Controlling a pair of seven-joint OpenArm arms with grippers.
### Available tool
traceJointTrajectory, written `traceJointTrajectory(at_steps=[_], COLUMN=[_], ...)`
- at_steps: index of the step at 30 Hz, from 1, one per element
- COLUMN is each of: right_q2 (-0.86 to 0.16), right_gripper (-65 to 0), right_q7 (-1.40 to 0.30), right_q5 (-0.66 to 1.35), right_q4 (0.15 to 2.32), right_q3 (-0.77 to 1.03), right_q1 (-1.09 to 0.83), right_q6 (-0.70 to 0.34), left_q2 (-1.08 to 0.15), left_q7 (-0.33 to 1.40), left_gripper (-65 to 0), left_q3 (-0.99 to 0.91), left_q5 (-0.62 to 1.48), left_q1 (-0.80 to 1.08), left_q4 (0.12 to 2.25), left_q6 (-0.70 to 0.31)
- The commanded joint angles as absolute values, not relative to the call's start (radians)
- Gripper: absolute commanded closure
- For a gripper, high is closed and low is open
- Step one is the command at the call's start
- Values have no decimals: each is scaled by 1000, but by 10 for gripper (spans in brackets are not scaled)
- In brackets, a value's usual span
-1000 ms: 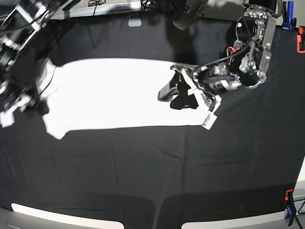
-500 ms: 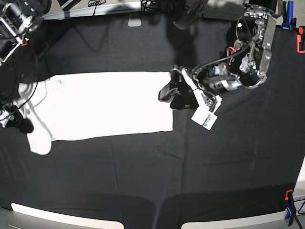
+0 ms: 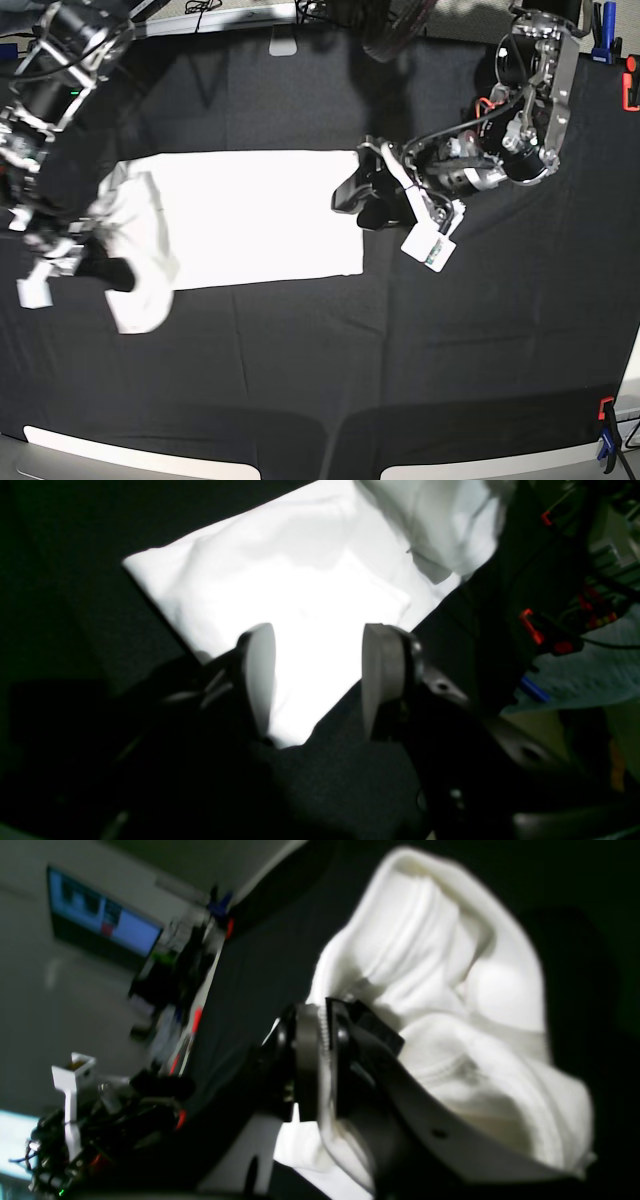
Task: Layout the t-shirt on the table in an organized manner, then fold the t-shirt properly
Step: 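Grasp the other strip end with the right gripper and fold it inward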
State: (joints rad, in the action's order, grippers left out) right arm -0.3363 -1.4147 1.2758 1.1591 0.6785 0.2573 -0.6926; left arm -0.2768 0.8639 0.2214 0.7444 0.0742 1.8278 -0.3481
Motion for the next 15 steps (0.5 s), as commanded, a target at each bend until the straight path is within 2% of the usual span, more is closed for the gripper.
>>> traceJointTrajectory(at_steps=[1,7,15], right_q2=[-337,-247,-166], right_gripper=[0,0,0], right_q7=[-1396,-1396,-1396], right_q5=[1338,1365,1366], right_q4=[1176,1176,1181], right_q3=[661,539,400], right_q1=[280,279,280], right_q6=[-698,-698,-698], left_q2=[-278,-286,-286], left_q7=[844,843,844], left_gripper=[-260,-260,-260], left_q3=[216,216,216], left_q5=[758,634,628], left_q1=[61,61,61], left_q4=[1846,1847,1847], left_q6=[-360,-375,-374])
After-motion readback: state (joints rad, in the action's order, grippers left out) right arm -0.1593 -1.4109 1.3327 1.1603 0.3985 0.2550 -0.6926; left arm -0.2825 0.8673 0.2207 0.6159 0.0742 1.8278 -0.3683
